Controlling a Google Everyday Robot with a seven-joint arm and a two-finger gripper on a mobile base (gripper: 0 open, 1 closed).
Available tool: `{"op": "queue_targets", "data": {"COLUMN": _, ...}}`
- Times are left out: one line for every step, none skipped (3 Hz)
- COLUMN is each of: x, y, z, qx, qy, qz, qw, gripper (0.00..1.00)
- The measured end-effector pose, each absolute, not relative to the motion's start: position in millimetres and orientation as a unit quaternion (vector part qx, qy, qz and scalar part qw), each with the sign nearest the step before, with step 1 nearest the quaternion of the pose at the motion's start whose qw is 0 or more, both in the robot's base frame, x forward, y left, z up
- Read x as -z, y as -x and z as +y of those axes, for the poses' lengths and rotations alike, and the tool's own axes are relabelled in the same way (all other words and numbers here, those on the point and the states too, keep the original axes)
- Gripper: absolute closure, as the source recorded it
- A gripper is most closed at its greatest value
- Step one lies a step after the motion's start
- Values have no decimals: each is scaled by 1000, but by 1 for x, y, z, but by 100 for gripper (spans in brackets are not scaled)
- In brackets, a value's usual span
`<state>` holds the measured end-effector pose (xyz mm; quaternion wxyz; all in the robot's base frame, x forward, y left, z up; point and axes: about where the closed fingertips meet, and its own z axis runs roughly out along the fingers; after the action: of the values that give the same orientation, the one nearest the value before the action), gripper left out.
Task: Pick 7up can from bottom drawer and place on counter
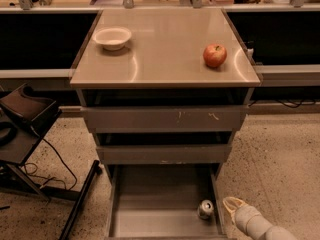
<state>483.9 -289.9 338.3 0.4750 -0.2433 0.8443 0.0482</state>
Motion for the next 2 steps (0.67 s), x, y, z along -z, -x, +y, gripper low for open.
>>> {"op": "queue_targets", "data": {"x": -338, "y": -484, "z": -290, "qx": -48, "qy": 243, "qz": 844, "qw": 475, "gripper": 35}}
{"op": "queue_targets", "data": {"x": -338, "y": -484, "z": -290, "qx": -48, "qy": 243, "qz": 844, "qw": 475, "gripper": 12}}
